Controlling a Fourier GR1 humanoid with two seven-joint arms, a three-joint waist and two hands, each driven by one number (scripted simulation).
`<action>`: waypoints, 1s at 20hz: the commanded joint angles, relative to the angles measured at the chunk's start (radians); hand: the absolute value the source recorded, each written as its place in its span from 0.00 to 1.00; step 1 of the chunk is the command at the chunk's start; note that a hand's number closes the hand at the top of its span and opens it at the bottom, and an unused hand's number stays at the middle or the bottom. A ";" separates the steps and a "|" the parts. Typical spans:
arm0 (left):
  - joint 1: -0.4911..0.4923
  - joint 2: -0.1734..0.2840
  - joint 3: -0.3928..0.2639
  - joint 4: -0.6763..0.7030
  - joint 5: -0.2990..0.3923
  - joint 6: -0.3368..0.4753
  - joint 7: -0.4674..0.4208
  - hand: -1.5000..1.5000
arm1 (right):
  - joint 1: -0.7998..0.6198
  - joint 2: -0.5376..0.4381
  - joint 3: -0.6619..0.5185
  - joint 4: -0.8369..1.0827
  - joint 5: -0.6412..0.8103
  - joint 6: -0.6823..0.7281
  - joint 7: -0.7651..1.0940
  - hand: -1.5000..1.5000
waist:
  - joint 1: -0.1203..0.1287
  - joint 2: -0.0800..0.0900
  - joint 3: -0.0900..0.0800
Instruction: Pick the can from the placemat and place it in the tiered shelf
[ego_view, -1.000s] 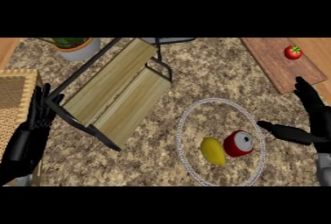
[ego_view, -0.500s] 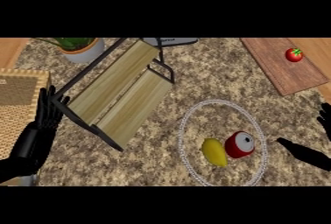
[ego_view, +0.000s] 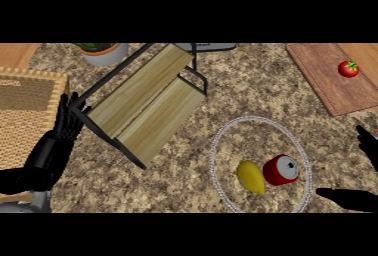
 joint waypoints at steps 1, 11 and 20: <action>0.092 0.010 -0.046 0.123 -0.025 0.006 0.107 0.50 | 0.032 -0.173 0.042 -0.032 0.163 0.042 0.151 0.00 | 0.032 0.031 -0.034; 0.020 -0.025 -0.081 0.150 -0.067 -0.010 0.170 0.50 | -0.081 -0.239 0.186 -0.168 0.369 0.147 0.658 0.00 | 0.083 0.028 -0.026; -0.022 -0.059 -0.083 0.180 -0.097 -0.001 0.216 0.50 | -0.233 -0.064 0.364 -0.172 0.420 0.242 1.007 0.00 | 0.088 0.025 -0.023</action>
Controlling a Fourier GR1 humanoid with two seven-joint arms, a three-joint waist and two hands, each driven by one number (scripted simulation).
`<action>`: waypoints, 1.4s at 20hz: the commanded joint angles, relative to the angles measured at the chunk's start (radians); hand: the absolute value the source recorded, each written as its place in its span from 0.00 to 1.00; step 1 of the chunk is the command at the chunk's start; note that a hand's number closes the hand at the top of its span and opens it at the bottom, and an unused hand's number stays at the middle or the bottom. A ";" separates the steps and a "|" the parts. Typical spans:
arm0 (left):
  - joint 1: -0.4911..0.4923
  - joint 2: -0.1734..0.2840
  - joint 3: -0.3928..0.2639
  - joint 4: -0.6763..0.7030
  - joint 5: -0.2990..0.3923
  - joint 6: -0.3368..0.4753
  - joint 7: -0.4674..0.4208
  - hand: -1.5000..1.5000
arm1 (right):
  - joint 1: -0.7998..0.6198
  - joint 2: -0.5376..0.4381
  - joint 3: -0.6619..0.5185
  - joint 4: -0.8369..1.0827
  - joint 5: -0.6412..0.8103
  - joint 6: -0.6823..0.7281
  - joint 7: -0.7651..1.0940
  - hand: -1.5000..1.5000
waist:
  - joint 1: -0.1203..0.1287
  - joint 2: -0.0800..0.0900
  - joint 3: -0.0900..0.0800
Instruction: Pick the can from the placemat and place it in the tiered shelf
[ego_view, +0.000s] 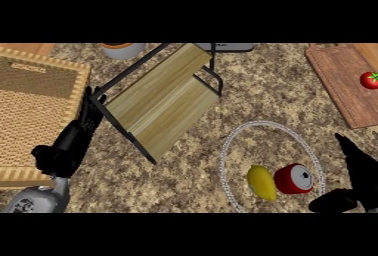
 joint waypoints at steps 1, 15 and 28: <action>0.105 -0.022 -0.043 0.134 -0.018 0.004 0.038 0.50 | -0.072 0.069 0.056 0.039 0.025 0.047 0.191 0.00 | 0.010 0.023 -0.022; 0.114 -0.038 -0.022 0.114 -0.035 0.002 0.075 0.50 | -0.111 0.188 0.146 0.123 0.214 0.084 0.294 0.00 | -0.023 0.014 -0.021; 0.118 -0.035 0.020 0.133 -0.037 -0.025 0.054 0.50 | -0.143 0.278 0.104 0.223 0.271 0.145 0.255 0.00 | -0.033 0.014 -0.021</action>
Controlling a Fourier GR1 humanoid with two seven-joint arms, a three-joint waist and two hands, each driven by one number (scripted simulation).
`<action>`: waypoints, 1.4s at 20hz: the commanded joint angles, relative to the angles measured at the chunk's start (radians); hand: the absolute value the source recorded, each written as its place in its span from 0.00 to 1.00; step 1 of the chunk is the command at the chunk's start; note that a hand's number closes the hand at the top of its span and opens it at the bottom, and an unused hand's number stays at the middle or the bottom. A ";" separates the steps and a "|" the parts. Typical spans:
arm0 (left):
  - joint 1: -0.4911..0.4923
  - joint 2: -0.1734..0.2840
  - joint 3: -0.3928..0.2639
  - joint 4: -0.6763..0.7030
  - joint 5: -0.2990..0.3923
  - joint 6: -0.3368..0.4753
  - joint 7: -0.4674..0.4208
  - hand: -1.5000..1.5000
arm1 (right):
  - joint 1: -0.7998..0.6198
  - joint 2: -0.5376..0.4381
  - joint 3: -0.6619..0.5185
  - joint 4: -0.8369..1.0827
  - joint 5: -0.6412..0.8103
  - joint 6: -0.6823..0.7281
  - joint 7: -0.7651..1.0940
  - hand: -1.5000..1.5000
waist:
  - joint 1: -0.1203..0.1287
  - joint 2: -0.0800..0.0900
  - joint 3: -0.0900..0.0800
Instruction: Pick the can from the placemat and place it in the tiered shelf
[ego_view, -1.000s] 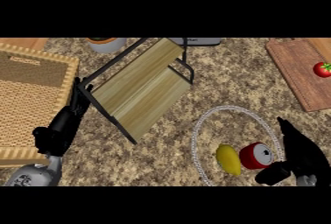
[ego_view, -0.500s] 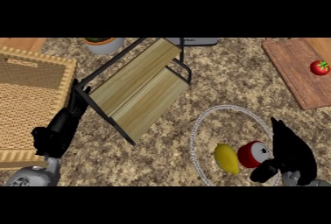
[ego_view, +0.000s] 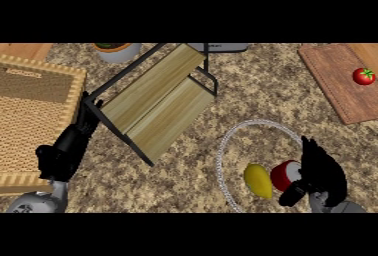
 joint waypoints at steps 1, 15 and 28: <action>0.079 -0.032 -0.041 0.113 0.010 -0.017 0.049 0.50 | -0.033 0.042 -0.008 0.056 0.020 0.045 0.137 0.00 | 0.004 0.024 -0.027; 0.088 -0.015 0.002 0.117 0.013 -0.061 0.035 0.50 | -0.034 0.122 -0.018 0.176 0.080 0.028 -0.031 1.00 | 0.007 0.023 -0.025; 0.101 -0.042 -0.003 0.112 -0.016 -0.052 0.029 0.50 | -0.146 0.078 0.010 0.137 0.157 0.079 -0.254 1.00 | 0.020 0.025 -0.026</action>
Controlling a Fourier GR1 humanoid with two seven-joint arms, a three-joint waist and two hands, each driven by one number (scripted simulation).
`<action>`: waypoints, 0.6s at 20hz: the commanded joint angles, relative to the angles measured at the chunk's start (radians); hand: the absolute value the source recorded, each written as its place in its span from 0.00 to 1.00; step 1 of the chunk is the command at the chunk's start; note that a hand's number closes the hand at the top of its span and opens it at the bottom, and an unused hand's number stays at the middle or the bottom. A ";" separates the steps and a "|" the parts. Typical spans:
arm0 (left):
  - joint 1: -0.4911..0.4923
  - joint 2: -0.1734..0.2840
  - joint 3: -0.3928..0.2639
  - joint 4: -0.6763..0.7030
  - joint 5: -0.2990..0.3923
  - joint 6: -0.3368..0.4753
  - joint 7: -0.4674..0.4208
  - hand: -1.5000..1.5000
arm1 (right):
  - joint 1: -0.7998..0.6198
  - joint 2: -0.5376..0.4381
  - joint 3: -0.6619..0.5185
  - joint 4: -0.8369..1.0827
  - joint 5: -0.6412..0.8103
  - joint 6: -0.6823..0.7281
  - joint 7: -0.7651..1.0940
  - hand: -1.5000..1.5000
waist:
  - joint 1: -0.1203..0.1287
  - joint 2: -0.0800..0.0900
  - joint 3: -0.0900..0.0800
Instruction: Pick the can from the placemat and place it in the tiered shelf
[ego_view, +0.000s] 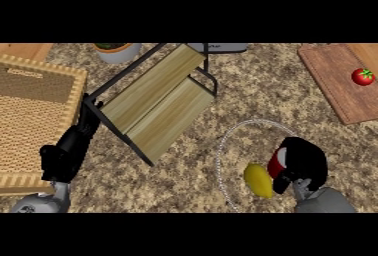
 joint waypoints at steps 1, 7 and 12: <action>0.071 0.001 -0.019 0.096 0.015 -0.036 0.027 0.50 | -0.060 -0.033 0.091 -0.016 -0.025 0.054 -0.209 1.00 | 0.030 0.030 -0.023; 0.046 -0.008 -0.022 0.107 0.016 -0.044 0.041 0.50 | -0.182 -0.139 0.155 -0.119 -0.146 0.143 -0.636 1.00 | 0.035 0.034 -0.023; 0.080 -0.041 -0.030 0.143 -0.001 -0.025 0.013 0.50 | -0.274 -0.238 -0.011 -0.154 -0.231 0.147 -0.783 1.00 | 0.000 0.028 -0.025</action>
